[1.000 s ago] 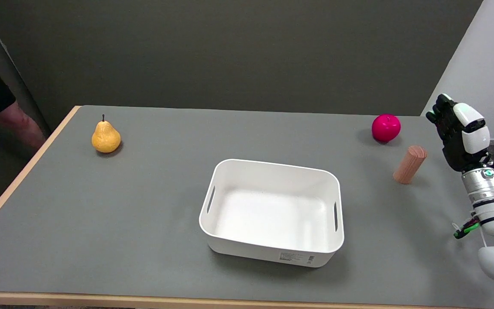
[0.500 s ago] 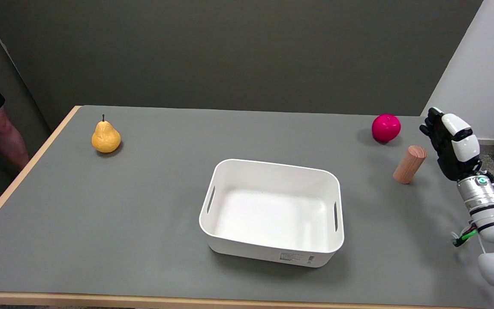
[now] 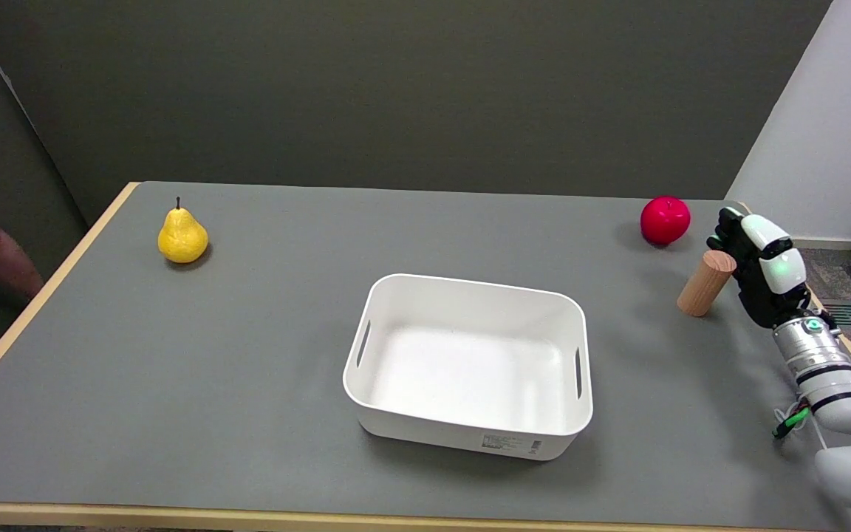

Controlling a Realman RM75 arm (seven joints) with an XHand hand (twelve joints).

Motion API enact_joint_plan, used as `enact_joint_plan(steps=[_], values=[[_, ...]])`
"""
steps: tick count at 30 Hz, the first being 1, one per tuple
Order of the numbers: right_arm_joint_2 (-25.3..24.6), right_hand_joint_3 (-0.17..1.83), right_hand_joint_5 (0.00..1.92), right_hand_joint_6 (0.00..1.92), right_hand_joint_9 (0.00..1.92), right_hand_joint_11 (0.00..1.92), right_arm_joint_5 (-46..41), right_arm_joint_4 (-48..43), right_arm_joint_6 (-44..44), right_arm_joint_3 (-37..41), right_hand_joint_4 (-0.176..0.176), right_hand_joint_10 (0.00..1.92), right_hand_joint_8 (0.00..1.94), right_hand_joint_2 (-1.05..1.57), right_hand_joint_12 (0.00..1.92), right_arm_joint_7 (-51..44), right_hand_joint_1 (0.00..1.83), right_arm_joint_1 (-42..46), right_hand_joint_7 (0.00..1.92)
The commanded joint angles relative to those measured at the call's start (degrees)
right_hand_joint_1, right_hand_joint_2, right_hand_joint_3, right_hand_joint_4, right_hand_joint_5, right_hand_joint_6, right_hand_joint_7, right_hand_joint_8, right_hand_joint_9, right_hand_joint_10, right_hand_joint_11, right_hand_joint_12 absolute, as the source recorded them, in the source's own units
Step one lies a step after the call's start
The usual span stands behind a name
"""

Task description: Pick up the wooden cylinder.

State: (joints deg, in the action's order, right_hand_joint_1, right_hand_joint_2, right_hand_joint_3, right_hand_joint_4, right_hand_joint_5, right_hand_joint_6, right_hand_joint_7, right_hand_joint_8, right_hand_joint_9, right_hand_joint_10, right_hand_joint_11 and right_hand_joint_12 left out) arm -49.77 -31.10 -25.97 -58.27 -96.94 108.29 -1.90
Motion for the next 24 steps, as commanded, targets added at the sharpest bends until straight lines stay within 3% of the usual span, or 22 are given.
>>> enact_joint_plan(steps=[1, 4, 6, 24], values=[[-1.2, 0.77, 0.08, 0.31, 0.00, 0.00, 0.0, 1.0, 1.1, -2.1, -0.093, 0.31, 0.25, 0.73, 0.61, 0.0, 0.16, 0.1, 0.01], [-1.2, 0.77, 0.08, 0.31, 0.00, 0.00, 0.0, 0.9, 0.7, -2.5, -0.093, 0.32, 0.25, 0.72, 0.61, 0.0, 0.17, 0.1, 0.01], [-1.2, 0.93, 0.06, 0.37, 0.00, 0.00, 0.0, 0.5, 0.7, -2.6, -0.093, 0.31, 0.18, 0.63, 0.66, 0.0, 0.18, 0.1, 0.05], [-1.5, 0.93, 0.07, 0.37, 0.00, 0.00, 1.4, 0.5, 1.2, -3.3, -0.093, 0.32, 0.18, 0.62, 0.67, 0.0, 0.20, -0.1, 0.05]])
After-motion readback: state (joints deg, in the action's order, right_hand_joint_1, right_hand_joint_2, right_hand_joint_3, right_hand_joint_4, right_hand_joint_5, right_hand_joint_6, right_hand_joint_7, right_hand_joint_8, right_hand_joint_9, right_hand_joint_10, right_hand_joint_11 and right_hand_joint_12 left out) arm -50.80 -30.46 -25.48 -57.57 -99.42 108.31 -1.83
